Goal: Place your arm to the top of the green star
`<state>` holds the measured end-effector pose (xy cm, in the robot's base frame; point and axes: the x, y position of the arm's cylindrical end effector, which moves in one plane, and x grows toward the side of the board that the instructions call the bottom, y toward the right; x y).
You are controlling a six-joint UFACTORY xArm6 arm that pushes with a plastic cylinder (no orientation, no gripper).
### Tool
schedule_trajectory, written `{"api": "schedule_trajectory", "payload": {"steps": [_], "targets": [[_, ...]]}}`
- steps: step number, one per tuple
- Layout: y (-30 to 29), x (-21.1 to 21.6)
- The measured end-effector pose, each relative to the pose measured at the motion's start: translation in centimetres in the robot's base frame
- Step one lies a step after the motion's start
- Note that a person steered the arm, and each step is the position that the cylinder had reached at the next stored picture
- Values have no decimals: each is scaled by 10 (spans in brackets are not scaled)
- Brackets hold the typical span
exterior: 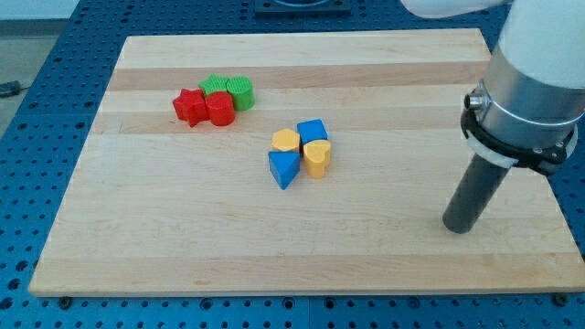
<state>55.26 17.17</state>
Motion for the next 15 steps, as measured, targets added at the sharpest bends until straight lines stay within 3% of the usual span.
{"api": "schedule_trajectory", "payload": {"steps": [5,7,8,10,11,14,15], "targets": [[21,6],[148,-16],[136,-85],[10,-213],[-55,-240],[-155,-168],[-176,-168]]}}
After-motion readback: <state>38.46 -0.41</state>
